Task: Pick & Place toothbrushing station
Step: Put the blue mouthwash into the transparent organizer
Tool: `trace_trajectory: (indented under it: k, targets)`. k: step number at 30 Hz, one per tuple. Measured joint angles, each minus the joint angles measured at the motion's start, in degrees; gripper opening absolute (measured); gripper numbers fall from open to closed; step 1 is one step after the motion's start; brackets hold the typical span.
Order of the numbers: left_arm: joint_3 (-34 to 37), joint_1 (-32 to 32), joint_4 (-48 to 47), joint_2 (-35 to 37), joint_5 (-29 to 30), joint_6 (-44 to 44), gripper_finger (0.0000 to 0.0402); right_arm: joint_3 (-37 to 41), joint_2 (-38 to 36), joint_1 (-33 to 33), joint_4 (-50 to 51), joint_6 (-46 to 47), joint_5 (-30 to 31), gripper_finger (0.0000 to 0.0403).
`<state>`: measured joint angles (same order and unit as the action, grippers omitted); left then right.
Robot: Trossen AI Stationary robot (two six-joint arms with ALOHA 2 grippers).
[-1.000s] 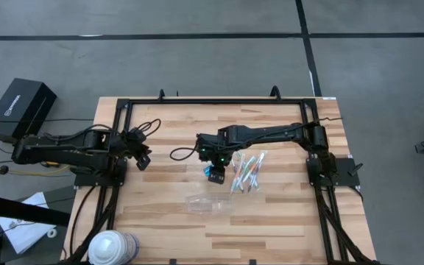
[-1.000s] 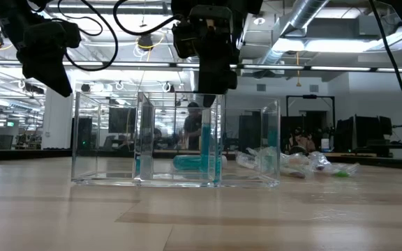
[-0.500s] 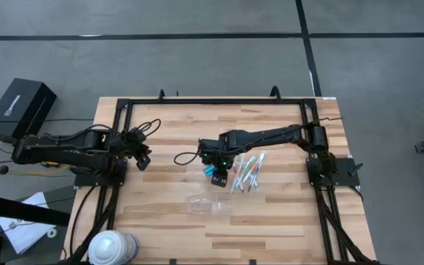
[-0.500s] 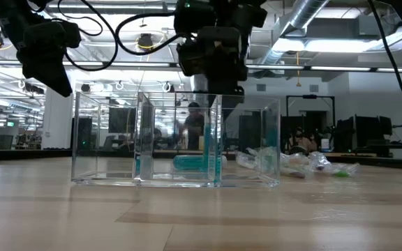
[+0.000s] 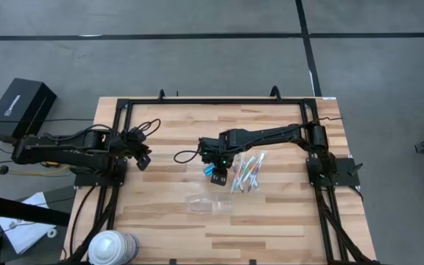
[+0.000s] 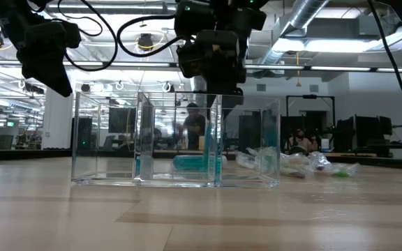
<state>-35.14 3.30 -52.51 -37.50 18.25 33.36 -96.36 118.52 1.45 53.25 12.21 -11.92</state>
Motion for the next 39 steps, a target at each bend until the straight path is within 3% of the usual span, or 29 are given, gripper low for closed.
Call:
trace_trajectory:
  k: [6,14,25,30,39]
  targets:
    - [0.0,0.0,0.0,0.0,0.3,0.1,0.0092,0.0,-0.1,0.3,-0.1,-1.3,0.1,0.0083]
    - [0.0,0.0,0.0,0.0,0.3,0.2,0.0092,-0.6,-0.7,0.8,0.2,-2.2,0.2,0.0084]
    - [0.0,0.0,0.2,0.0,0.3,1.8,0.0092,-16.1,-3.4,4.3,3.2,-2.3,0.5,0.0084]
    - [0.0,0.0,0.3,0.0,0.8,2.1,0.0092,-22.2,-3.3,0.8,8.4,-3.0,0.0,0.0084]
    - [0.0,0.0,0.5,0.0,1.6,2.1,0.0092,-24.5,-3.2,-5.5,14.1,-1.5,0.3,0.0084]
